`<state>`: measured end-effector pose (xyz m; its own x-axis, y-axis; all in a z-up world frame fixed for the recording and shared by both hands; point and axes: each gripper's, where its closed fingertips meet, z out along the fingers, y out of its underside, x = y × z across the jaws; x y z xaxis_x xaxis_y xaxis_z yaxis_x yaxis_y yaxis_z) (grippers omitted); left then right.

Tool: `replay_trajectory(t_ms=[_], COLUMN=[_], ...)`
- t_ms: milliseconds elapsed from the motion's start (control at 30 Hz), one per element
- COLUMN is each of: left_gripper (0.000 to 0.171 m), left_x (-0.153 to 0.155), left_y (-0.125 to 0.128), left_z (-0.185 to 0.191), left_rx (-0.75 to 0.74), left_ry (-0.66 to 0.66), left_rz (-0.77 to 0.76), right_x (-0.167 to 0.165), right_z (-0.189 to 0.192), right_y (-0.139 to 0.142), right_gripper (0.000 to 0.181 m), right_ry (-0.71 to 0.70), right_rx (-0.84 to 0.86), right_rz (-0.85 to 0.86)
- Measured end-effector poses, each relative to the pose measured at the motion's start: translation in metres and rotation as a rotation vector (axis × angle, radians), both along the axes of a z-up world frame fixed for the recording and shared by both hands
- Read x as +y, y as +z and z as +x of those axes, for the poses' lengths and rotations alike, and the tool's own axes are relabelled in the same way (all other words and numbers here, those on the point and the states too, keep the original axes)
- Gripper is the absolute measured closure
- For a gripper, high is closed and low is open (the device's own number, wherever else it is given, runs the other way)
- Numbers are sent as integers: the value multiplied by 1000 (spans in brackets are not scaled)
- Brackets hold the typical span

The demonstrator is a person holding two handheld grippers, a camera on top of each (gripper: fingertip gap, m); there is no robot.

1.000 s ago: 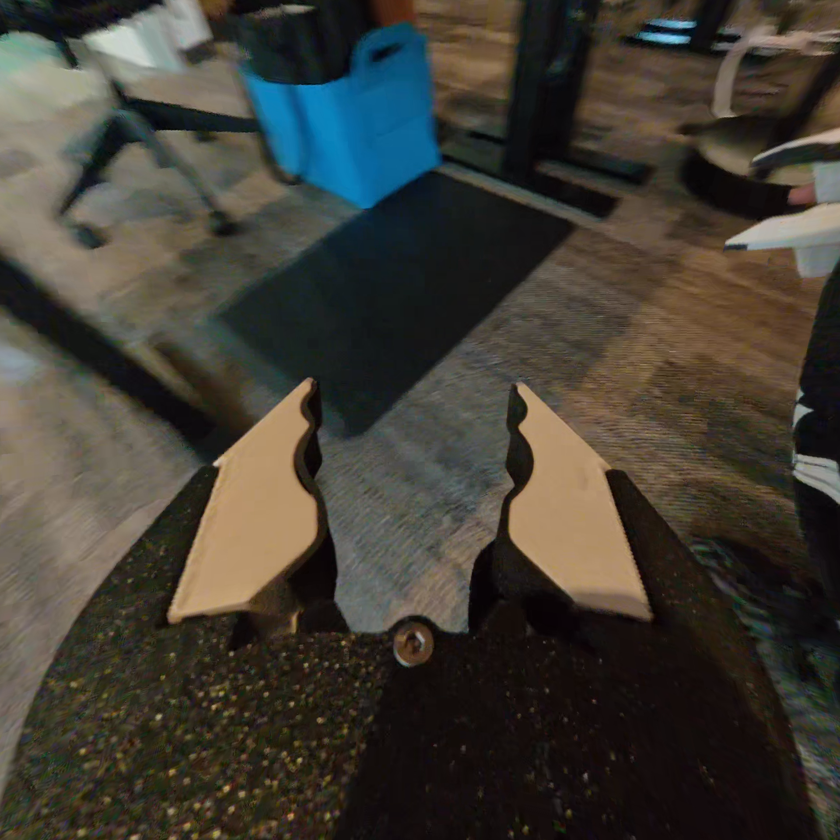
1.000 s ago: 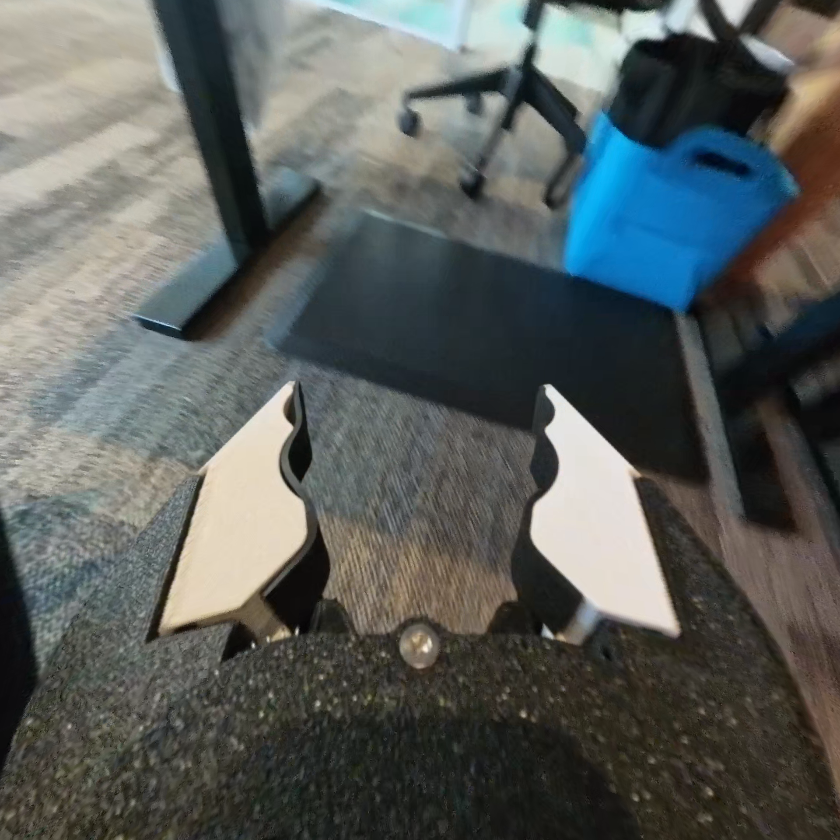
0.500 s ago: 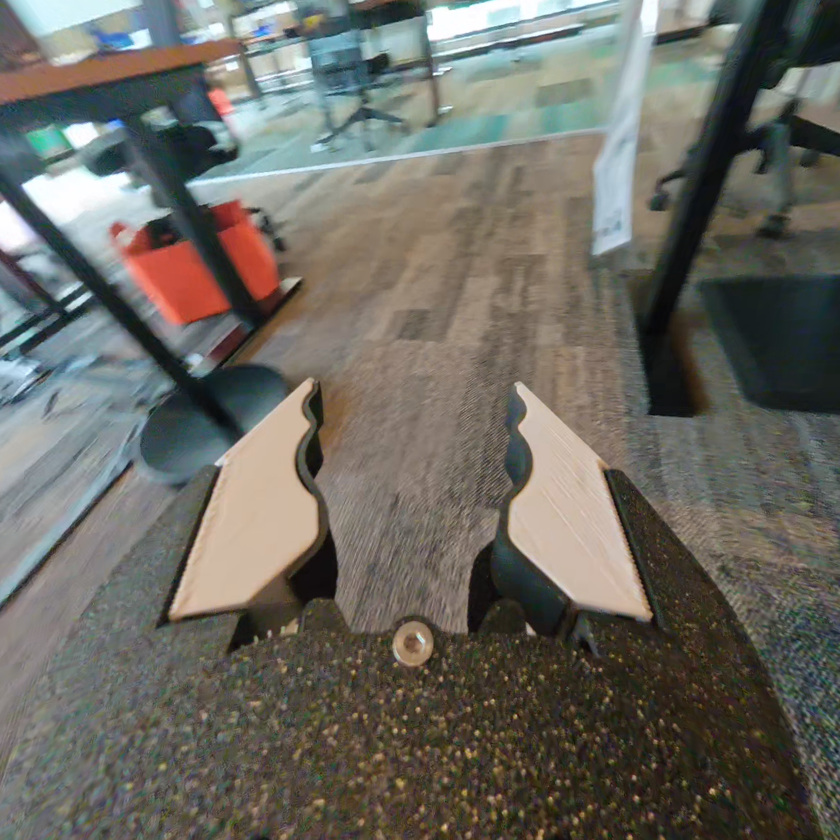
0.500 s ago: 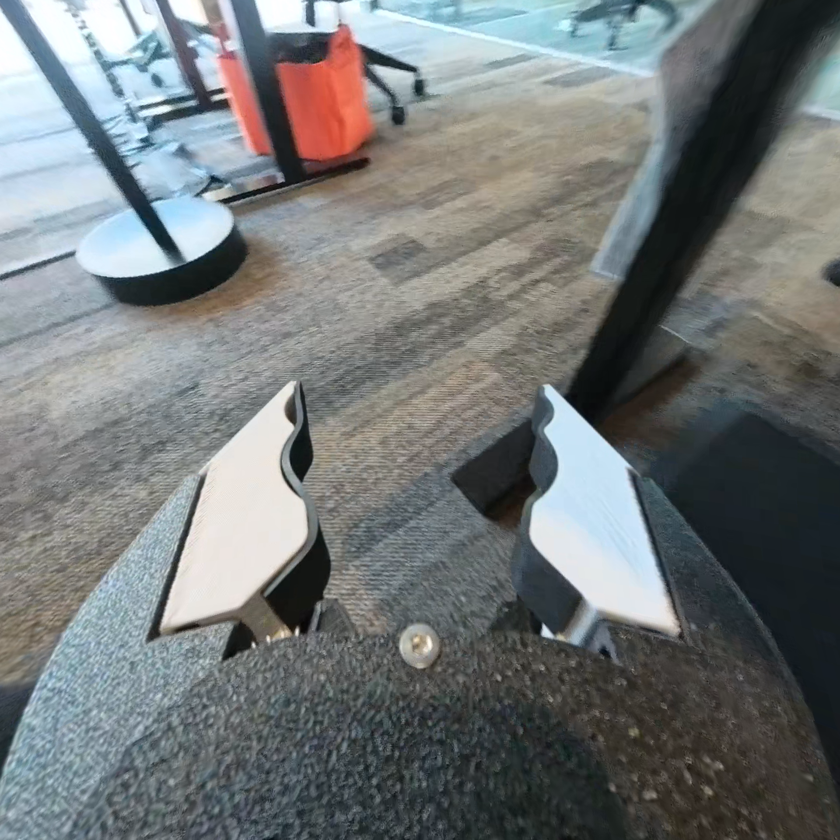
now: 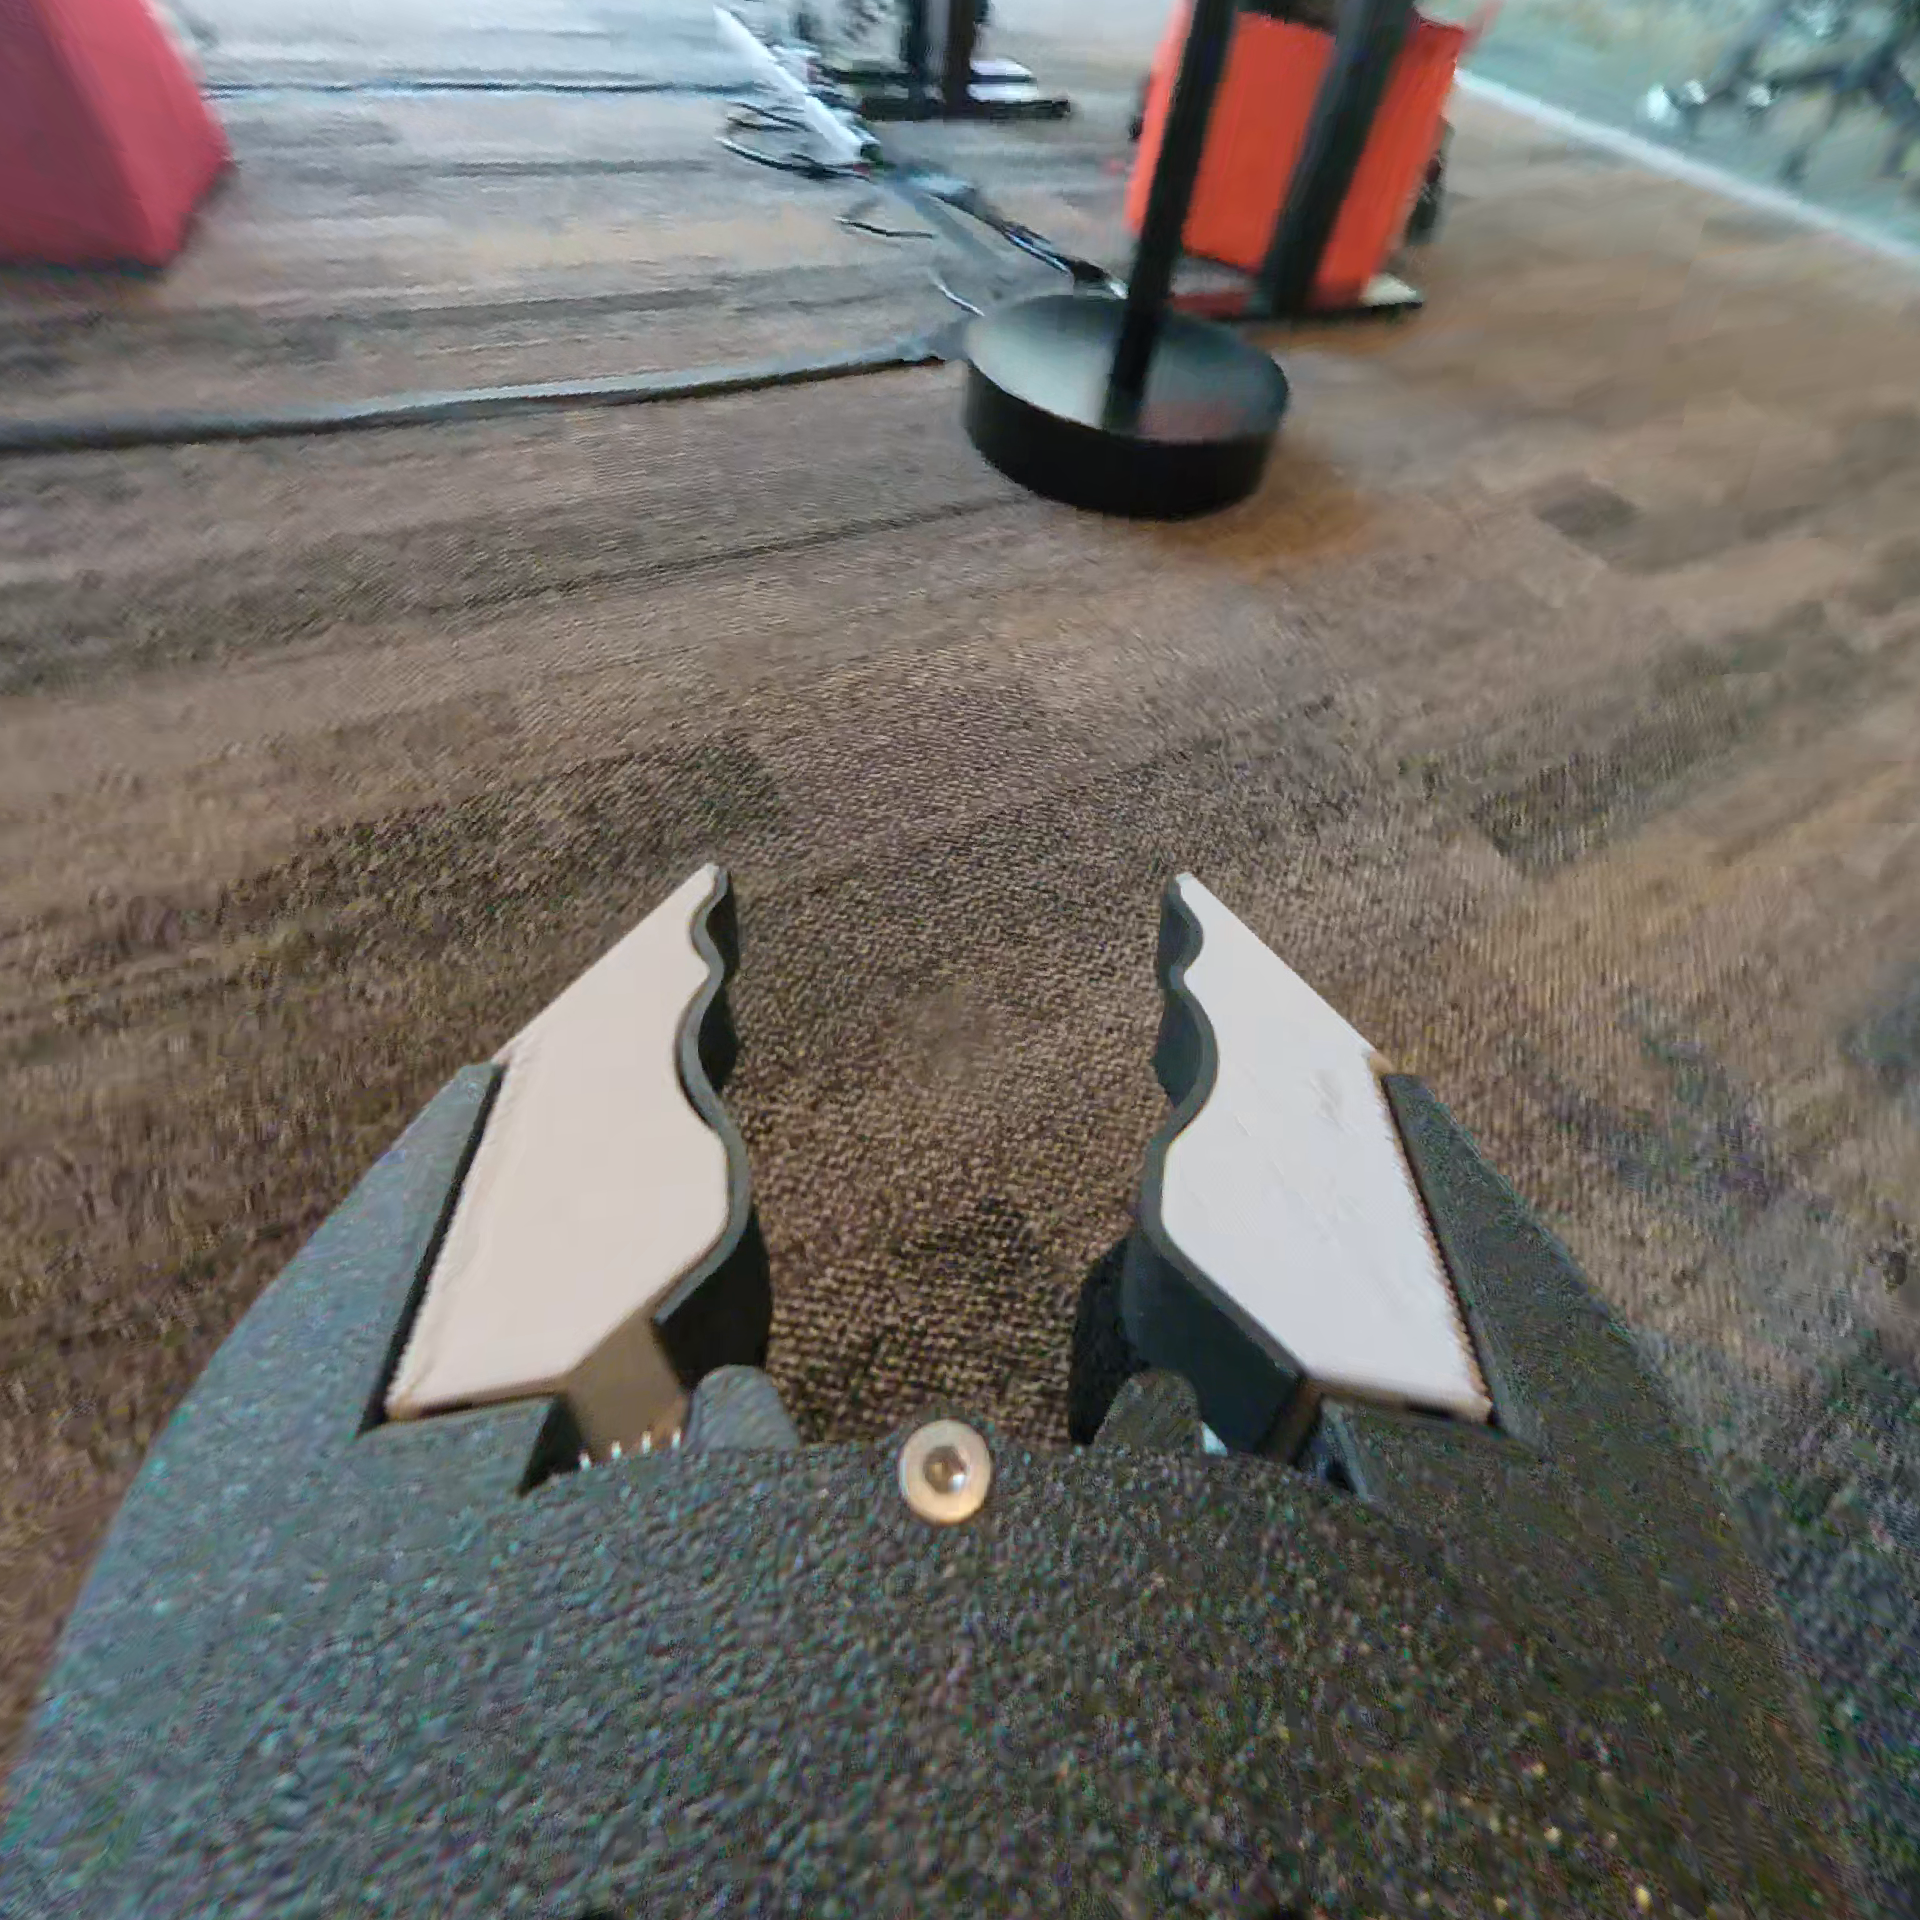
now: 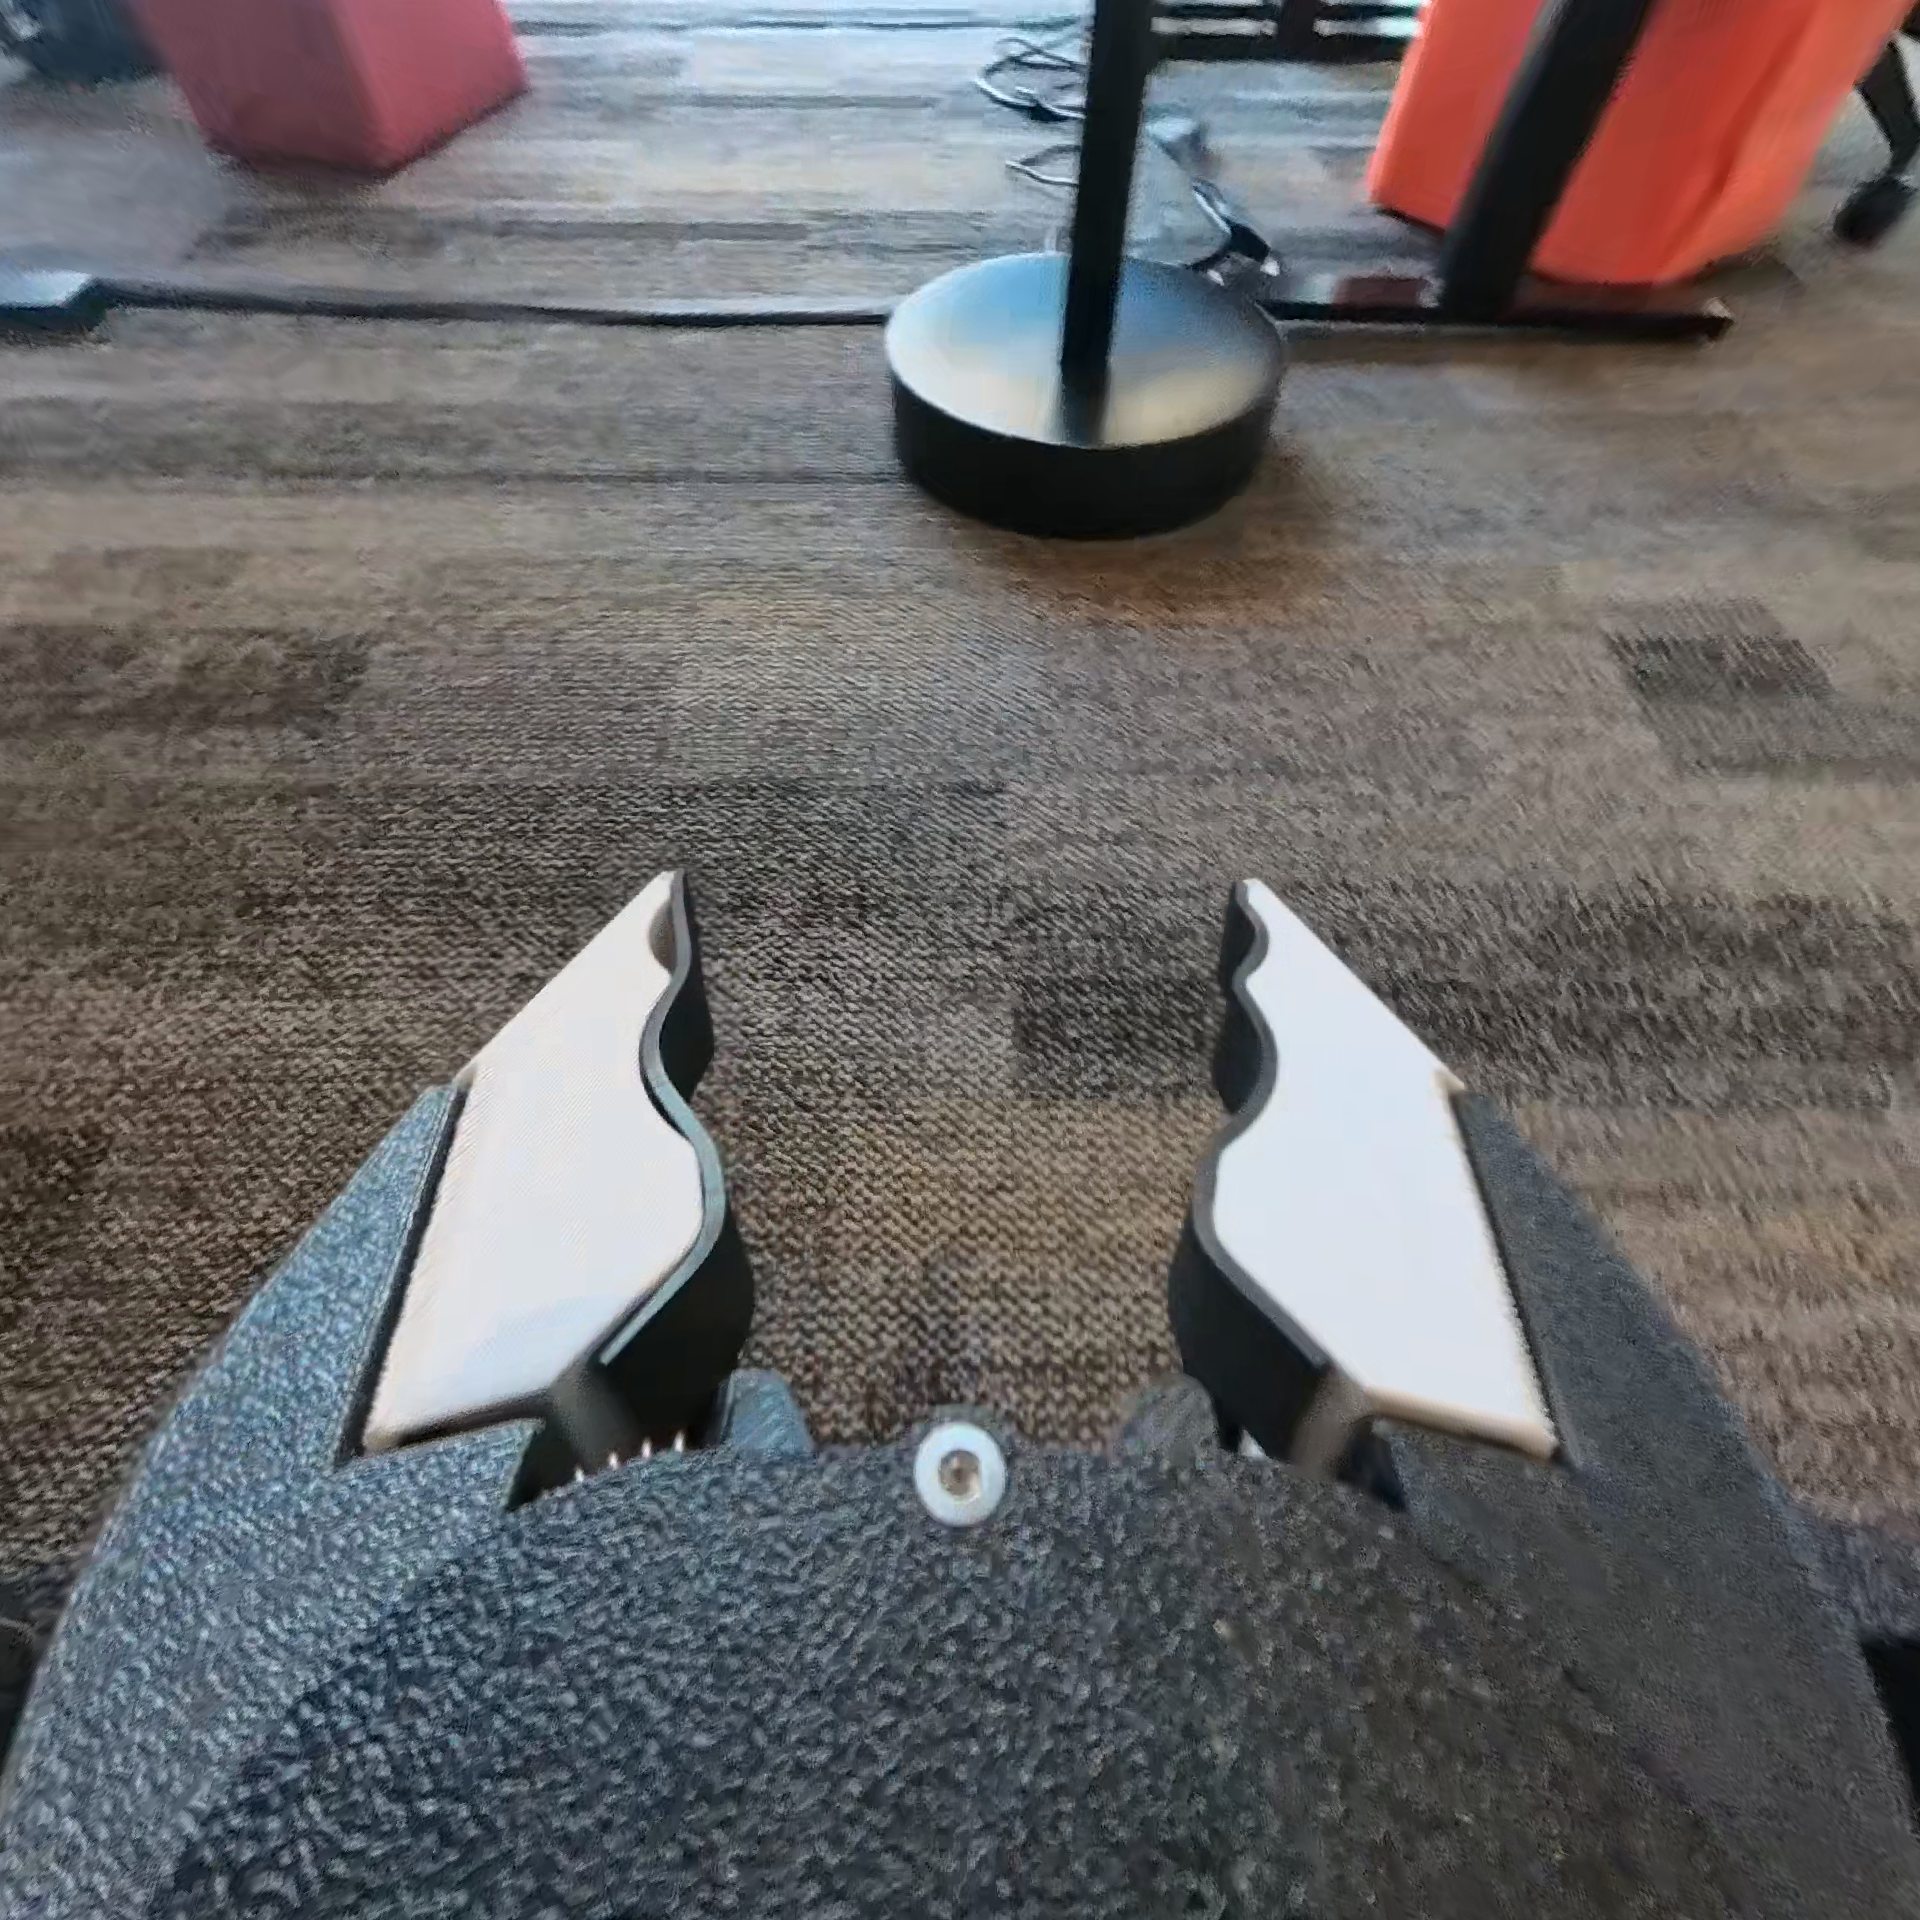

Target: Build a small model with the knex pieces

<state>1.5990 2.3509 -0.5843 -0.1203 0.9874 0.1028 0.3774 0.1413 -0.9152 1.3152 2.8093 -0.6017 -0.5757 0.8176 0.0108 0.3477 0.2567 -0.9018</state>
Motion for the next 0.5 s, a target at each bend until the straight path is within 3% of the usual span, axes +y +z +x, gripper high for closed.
replay_trajectory(t_ms=[167, 367, 500], left_gripper=[91, 91, 91], left_x=[-9, -14, -22], left_y=[-24, -42, -60], left_z=[26, 41, 57], left_rx=[-19, 45, 34], left_ry=[108, 253, 316], left_rz=[55, 94, 94], right_x=[-48, -109, -143], right_z=[-2, 16, 19], right_y=[10, -9, -3], right_gripper=[83, 84, 85], right_ry=[126, 333, 435], right_rx=[27, 32, 59], right_rz=[-2, 80, 100])
